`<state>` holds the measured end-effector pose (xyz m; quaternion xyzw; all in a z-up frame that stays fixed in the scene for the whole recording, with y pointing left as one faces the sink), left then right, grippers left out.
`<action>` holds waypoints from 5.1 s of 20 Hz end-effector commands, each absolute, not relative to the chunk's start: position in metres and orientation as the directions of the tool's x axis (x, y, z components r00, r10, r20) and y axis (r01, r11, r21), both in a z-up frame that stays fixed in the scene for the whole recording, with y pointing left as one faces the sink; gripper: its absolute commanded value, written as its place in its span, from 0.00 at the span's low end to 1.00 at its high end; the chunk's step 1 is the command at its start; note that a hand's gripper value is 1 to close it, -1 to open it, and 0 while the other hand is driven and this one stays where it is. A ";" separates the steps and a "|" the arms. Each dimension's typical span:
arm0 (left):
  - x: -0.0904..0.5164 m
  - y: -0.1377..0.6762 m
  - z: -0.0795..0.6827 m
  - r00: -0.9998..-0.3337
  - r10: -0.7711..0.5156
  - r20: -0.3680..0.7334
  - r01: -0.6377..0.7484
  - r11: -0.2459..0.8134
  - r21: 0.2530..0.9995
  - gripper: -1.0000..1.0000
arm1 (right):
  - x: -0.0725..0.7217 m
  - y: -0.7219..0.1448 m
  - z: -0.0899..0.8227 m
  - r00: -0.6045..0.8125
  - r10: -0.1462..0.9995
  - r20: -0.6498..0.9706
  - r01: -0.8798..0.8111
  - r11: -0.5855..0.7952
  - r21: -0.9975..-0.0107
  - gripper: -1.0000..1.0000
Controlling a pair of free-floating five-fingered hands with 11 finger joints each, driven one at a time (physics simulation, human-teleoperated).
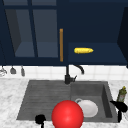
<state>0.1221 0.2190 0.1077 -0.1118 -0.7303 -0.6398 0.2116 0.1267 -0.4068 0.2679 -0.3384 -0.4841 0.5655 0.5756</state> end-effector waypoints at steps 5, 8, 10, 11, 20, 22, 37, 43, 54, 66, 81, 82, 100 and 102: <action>0.122 0.219 0.108 -0.886 -0.108 0.452 0.434 0.156 0.887 0.50 | 0.164 -0.443 0.276 -0.099 0.993 0.058 -0.422 0.011 -0.906 0.00; 0.122 0.219 0.108 -0.886 -0.108 0.451 0.433 0.156 0.888 0.50 | 0.177 -0.460 0.276 -0.100 0.994 0.037 -0.448 -0.012 -0.894 0.00; 0.122 0.219 0.108 -0.886 -0.108 0.451 0.433 0.156 0.888 0.50 | 0.185 -0.470 0.276 -0.102 0.995 0.023 -0.468 -0.027 -0.883 0.00; 0.122 0.219 0.108 -0.886 -0.108 0.451 0.433 0.156 0.888 0.50 | 0.187 -0.475 0.277 -0.102 0.995 0.010 -0.476 -0.040 -0.878 0.00; 0.122 0.219 0.108 -0.886 -0.108 0.450 0.432 0.156 0.888 0.50 | 0.198 -0.532 0.273 -0.105 0.994 -0.016 -0.502 -0.067 -0.862 0.00; 0.122 0.219 0.108 -0.886 -0.108 0.450 0.432 0.156 0.888 0.50 | 0.198 -0.548 0.272 -0.103 0.995 0.008 -0.484 -0.043 -0.874 0.00; 0.122 0.219 0.108 -0.886 -0.108 0.450 0.432 0.156 0.888 0.50 | 0.204 -0.610 0.200 -0.136 0.991 -0.009 -0.380 -0.060 -0.923 0.00; 0.122 0.219 0.108 -0.886 -0.108 0.450 0.432 0.156 0.888 0.50 | 0.204 -0.617 0.198 -0.116 0.993 0.000 -0.398 -0.047 -0.916 0.00; 0.122 0.219 0.108 -0.887 -0.108 0.450 0.432 0.156 0.888 0.50 | 0.257 -0.623 0.157 -0.122 0.992 -0.019 -0.498 -0.077 -0.864 0.00; 0.122 0.219 0.108 -0.887 -0.108 0.450 0.432 0.156 0.888 0.50 | 0.261 -0.642 0.106 -0.118 0.993 0.015 -0.443 -0.039 -0.896 0.00; 0.122 0.219 0.108 -0.887 -0.108 0.450 0.432 0.156 0.888 0.50 | 0.291 -0.641 0.094 -0.099 0.990 0.096 -0.616 0.014 -0.788 1.00; 0.122 0.219 0.108 -0.887 -0.108 0.450 0.432 0.156 0.888 0.50 | 0.290 -0.637 0.096 -0.111 0.991 0.073 -0.587 -0.007 -0.810 1.00; 0.122 0.219 0.108 -0.887 -0.108 0.450 0.432 0.156 0.888 0.50 | 0.310 -0.631 0.146 -0.066 0.997 0.028 -0.289 0.007 -0.957 1.00; 0.122 0.219 0.108 -0.887 -0.108 0.450 0.432 0.156 0.888 0.50 | 0.303 -0.626 0.153 -0.067 0.998 0.022 -0.271 0.003 -0.963 1.00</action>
